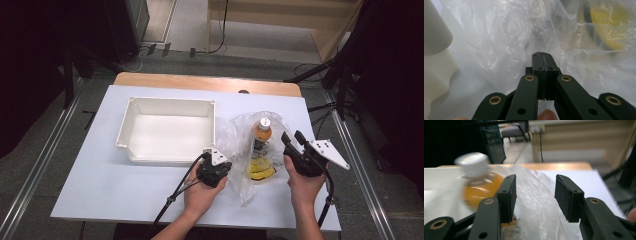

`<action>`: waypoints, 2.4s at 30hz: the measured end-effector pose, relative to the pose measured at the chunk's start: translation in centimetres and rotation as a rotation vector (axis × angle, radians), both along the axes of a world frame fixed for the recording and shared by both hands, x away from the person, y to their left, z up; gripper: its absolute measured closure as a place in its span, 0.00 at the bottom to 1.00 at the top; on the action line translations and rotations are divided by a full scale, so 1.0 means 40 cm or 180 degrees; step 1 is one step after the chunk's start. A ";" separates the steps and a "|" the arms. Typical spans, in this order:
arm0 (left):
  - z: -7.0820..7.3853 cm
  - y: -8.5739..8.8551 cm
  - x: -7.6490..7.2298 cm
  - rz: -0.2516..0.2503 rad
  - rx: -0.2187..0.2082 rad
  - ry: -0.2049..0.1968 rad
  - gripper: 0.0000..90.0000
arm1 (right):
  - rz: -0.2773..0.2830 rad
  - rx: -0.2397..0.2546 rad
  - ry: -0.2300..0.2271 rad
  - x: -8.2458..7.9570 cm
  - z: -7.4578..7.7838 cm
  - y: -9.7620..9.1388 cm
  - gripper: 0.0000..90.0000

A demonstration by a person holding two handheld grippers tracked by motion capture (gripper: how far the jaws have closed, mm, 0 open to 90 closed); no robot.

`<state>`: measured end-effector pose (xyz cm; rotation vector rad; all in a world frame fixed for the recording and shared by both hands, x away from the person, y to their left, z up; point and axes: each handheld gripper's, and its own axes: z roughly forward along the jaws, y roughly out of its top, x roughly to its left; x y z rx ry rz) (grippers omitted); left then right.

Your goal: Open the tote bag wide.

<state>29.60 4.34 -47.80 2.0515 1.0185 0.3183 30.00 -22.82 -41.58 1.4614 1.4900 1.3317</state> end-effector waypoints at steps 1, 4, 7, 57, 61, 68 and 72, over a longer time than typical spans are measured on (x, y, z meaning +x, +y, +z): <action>0.000 0.000 0.000 0.0000 0.0000 0.0000 1.00 | 0.0000 0.0000 0.0000 0.000 0.000 0.000 0.61; 0.001 0.002 -0.001 -0.0004 0.0018 -0.0011 1.00 | 0.0176 0.0201 0.0477 0.067 -0.079 -0.007 0.85; 0.003 0.003 -0.005 0.0016 0.0021 -0.0063 1.00 | 0.0252 0.0132 0.0708 0.080 -0.113 0.003 0.93; 0.007 -0.053 0.030 0.0281 0.0131 -0.0190 1.00 | 0.0034 -0.0240 0.0664 0.052 -0.144 0.021 1.00; 0.003 -0.049 0.021 0.0241 0.0314 -0.0236 1.00 | -0.0051 -0.0682 0.1096 0.076 -0.162 0.015 1.00; -0.003 -0.042 0.006 0.0192 0.0499 -0.0335 1.00 | -0.0098 -0.0515 0.1282 0.085 -0.165 -0.012 1.00; 0.000 -0.024 0.013 0.0179 0.0274 -0.0229 0.97 | 0.0075 -0.0351 0.0696 0.039 -0.125 -0.001 0.85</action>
